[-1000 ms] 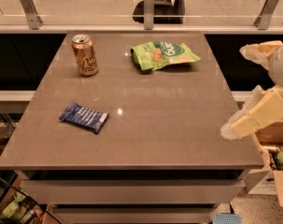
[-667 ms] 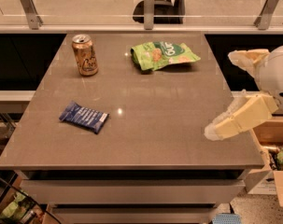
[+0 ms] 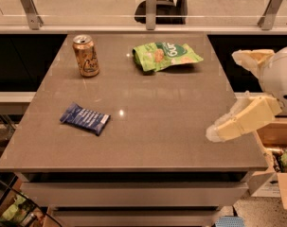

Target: Pick rxbar blueberry

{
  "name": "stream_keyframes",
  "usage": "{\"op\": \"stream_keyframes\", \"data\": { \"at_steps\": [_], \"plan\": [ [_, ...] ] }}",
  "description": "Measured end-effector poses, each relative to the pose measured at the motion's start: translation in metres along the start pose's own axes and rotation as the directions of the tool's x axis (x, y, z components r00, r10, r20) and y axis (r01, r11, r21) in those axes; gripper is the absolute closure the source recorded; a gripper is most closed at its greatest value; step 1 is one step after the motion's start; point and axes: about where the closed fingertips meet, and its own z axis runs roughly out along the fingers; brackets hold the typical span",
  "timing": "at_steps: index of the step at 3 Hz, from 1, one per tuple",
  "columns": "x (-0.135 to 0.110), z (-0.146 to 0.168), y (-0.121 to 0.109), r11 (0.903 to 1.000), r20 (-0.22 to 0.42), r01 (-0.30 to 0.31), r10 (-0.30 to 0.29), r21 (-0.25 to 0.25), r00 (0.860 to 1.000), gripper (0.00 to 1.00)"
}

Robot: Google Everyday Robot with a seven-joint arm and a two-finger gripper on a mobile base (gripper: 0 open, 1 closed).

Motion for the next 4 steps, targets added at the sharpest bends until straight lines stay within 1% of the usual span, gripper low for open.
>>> {"op": "stream_keyframes", "data": {
  "at_steps": [1, 2, 3, 4],
  "plan": [
    [0.001, 0.007, 0.004, 0.9999, 0.040, 0.003, -0.004, 0.011, 0.999, 0.00],
    [0.007, 0.016, 0.008, 0.9996, 0.096, 0.005, -0.008, 0.028, 0.995, 0.00],
    [0.020, 0.028, 0.014, 0.9981, 0.177, -0.015, 0.004, 0.060, 0.984, 0.00],
    [0.032, 0.044, 0.023, 0.9961, 0.266, -0.042, 0.020, 0.078, 0.964, 0.00]
  ]
}}
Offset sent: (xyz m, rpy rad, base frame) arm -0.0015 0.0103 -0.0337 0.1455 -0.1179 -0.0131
